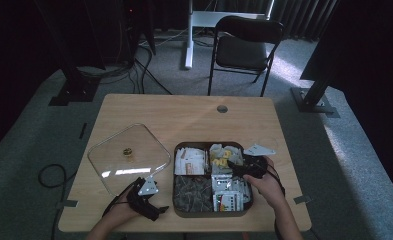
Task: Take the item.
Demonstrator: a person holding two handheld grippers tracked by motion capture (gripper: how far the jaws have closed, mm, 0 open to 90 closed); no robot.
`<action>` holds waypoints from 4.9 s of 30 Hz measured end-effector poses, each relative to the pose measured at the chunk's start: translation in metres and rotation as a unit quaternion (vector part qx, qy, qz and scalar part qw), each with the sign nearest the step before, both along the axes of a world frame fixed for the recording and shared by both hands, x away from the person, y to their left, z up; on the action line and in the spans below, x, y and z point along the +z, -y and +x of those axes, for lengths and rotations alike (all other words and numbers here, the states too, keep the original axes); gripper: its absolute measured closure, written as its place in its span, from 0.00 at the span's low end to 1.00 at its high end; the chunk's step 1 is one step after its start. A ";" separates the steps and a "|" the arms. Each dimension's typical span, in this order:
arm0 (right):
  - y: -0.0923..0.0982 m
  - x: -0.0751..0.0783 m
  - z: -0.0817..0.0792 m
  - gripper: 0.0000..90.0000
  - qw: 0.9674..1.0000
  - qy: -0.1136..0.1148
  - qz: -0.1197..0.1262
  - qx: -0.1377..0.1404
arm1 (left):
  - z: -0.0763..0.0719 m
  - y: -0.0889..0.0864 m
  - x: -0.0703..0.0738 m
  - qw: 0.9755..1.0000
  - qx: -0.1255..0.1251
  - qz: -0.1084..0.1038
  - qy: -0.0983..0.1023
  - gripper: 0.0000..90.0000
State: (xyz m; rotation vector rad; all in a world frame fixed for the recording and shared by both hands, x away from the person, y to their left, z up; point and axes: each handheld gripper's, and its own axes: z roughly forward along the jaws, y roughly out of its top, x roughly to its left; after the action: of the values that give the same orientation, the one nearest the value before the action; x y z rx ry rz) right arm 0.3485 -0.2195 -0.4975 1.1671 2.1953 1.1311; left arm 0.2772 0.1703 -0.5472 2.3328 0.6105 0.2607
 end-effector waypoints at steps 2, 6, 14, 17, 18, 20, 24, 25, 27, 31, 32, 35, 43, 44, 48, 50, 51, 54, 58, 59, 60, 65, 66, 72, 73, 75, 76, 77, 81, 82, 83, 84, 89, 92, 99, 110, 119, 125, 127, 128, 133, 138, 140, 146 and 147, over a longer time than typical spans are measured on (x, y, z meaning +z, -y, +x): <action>0.000 -0.002 0.002 0.34 1.000 -0.001 0.001 0.001 | 0.000 0.000 0.000 1.000 0.000 0.000 0.000 0.01; -0.002 -0.006 0.003 0.37 1.000 -0.005 0.000 0.005 | 0.000 0.000 0.000 1.000 0.000 0.000 0.000 0.01; -0.006 -0.012 0.007 0.51 1.000 -0.021 -0.007 0.003 | 0.000 0.000 0.000 1.000 0.000 0.000 0.000 0.01; -0.007 -0.013 0.007 0.55 1.000 -0.023 -0.011 0.007 | 0.000 0.000 0.000 1.000 0.000 0.000 0.000 0.01; -0.007 -0.013 0.007 0.58 1.000 -0.023 -0.011 0.009 | 0.000 0.000 0.000 1.000 0.000 0.000 0.000 0.01; -0.007 -0.013 0.008 0.62 1.000 -0.024 -0.012 0.012 | 0.000 0.000 0.000 1.000 0.000 0.000 0.000 0.01; -0.005 -0.012 0.008 0.88 0.999 -0.032 -0.015 0.016 | 0.000 0.000 0.000 1.000 0.000 0.000 0.000 0.01; -0.004 -0.012 0.007 0.95 0.999 -0.035 -0.009 0.007 | 0.000 0.000 0.000 1.000 0.000 0.000 0.000 0.01; -0.002 -0.011 0.007 0.99 1.000 -0.029 -0.009 0.003 | 0.000 0.000 0.000 1.000 0.000 0.000 0.000 0.01; 0.001 -0.009 0.004 1.00 1.000 -0.026 -0.003 0.004 | 0.000 0.000 0.000 1.000 0.000 0.000 0.000 0.01; 0.002 -0.008 0.004 1.00 1.000 -0.022 0.002 0.004 | 0.000 0.000 0.000 1.000 0.000 0.000 0.000 0.01; 0.003 -0.005 0.002 1.00 1.000 -0.015 0.012 0.004 | 0.000 0.000 0.000 1.000 0.000 0.000 0.000 0.01; 0.005 0.009 -0.005 1.00 0.999 0.015 0.032 0.006 | 0.000 0.000 0.000 1.000 0.002 0.000 0.000 0.01; 0.005 0.010 -0.006 1.00 0.999 0.019 0.037 0.006 | 0.000 0.000 0.000 1.000 0.002 0.000 0.000 0.01; 0.007 0.014 -0.010 1.00 0.998 0.030 0.061 -0.002 | 0.000 0.000 0.000 1.000 0.002 0.000 0.001 0.01; 0.008 0.016 -0.012 1.00 0.997 0.037 0.066 -0.005 | 0.000 0.000 0.000 1.000 0.001 0.000 0.001 0.01; 0.009 0.016 -0.013 1.00 0.997 0.040 0.068 -0.005 | 0.000 0.000 0.000 1.000 0.001 0.000 0.001 0.01; 0.010 0.019 -0.015 1.00 0.996 0.052 0.070 -0.008 | 0.000 0.000 0.000 1.000 0.002 0.000 0.001 0.01; 0.012 0.024 -0.016 1.00 0.994 0.070 0.088 -0.006 | 0.000 0.000 0.000 1.000 0.002 0.000 0.001 0.01; 0.013 0.026 -0.016 1.00 0.993 0.076 0.090 -0.004 | 0.000 0.000 0.000 1.000 0.002 0.000 0.001 0.01; 0.013 0.027 -0.016 1.00 0.993 0.078 0.091 -0.004 | 0.000 0.000 0.000 1.000 0.002 0.000 0.000 0.01; 0.013 0.033 -0.016 1.00 0.992 0.083 0.095 0.000 | 0.000 0.000 0.000 1.000 0.003 -0.001 0.000 0.01; 0.012 0.034 -0.016 1.00 0.992 0.085 0.096 0.000 | 0.000 0.000 0.000 1.000 0.002 0.000 0.001 0.01; 0.011 0.042 -0.016 1.00 0.990 0.092 0.103 0.005 | 0.000 0.000 0.000 1.000 0.003 -0.001 0.001 0.01; 0.011 0.043 -0.016 1.00 0.990 0.092 0.104 0.006 | 0.000 0.000 0.000 1.000 0.002 -0.001 0.001 0.01; 0.011 0.046 -0.015 1.00 0.990 0.095 0.103 0.006 | 0.000 0.000 0.000 1.000 0.002 -0.001 0.001 0.01; 0.012 0.048 -0.015 1.00 0.990 0.095 0.106 0.006 | 0.000 0.000 0.000 1.000 0.003 -0.001 0.001 0.01; 0.012 0.049 -0.015 1.00 0.989 0.095 0.110 0.006 | 0.000 0.000 0.000 1.000 0.003 -0.001 0.001 0.01; 0.014 0.055 -0.013 1.00 0.989 0.099 0.113 0.004 | 0.000 0.000 0.000 1.000 0.002 0.000 0.001 0.01; 0.015 0.057 -0.013 1.00 0.989 0.101 0.111 0.005 | 0.000 0.000 0.000 1.000 0.002 0.000 0.001 0.01; 0.015 0.058 -0.012 1.00 0.989 0.101 0.112 0.005 | 0.000 0.000 0.000 1.000 0.002 0.000 0.001 0.01; 0.016 0.059 -0.012 1.00 0.988 0.102 0.116 0.004 | 0.000 0.000 0.000 1.000 0.002 0.000 0.001 0.01; 0.021 0.064 -0.009 1.00 0.987 0.108 0.117 -0.003 | 0.000 0.000 0.000 1.000 0.002 0.000 0.001 0.01; 0.024 0.065 -0.009 1.00 0.987 0.110 0.119 -0.010 | 0.000 0.000 0.000 1.000 0.002 0.000 0.001 0.01; 0.038 0.068 -0.006 1.00 0.986 0.113 0.119 -0.028 | 0.000 0.001 0.000 1.000 0.004 0.000 0.001 0.01; 0.067 0.075 -0.002 1.00 0.984 0.123 0.114 -0.061 | 0.000 0.000 0.000 1.000 0.003 0.000 0.000 0.01; 0.086 0.082 0.003 1.00 0.982 0.128 0.111 -0.083 | 0.000 0.000 0.000 1.000 0.003 0.001 0.000 0.01; 0.095 0.082 0.006 1.00 0.981 0.128 0.112 -0.098 | 0.000 0.000 0.000 1.000 0.003 0.001 0.000 0.01; 0.098 0.081 0.007 1.00 0.980 0.126 0.114 -0.101 | 0.000 0.000 0.000 1.000 0.003 0.000 0.000 0.01; 0.099 0.081 0.007 1.00 0.980 0.125 0.112 -0.104 | 0.000 0.000 0.000 1.000 0.003 0.001 0.000 0.01; 0.105 0.080 0.010 1.00 0.980 0.122 0.110 -0.112 | 0.000 0.000 0.000 1.000 0.003 0.000 0.000 0.01; 0.108 0.078 0.013 1.00 0.980 0.118 0.109 -0.117 | 0.000 0.000 0.000 1.000 0.003 0.000 0.000 0.01; 0.109 0.076 0.014 1.00 0.980 0.116 0.109 -0.120 | 0.000 0.000 0.000 1.000 0.004 0.000 0.000 0.01; 0.112 0.069 0.017 1.00 0.980 0.107 0.110 -0.127 | 0.000 0.000 0.000 1.000 0.004 0.000 0.000 0.01; 0.113 0.068 0.017 1.00 0.980 0.105 0.109 -0.127 | 0.000 0.000 0.000 1.000 0.004 0.000 0.000 0.01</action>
State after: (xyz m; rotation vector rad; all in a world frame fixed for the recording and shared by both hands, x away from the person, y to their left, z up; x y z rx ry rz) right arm 0.3659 -0.3324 -0.4295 1.3074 1.7413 1.3390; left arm 0.2770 0.1698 -0.5472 2.3308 0.6191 0.2630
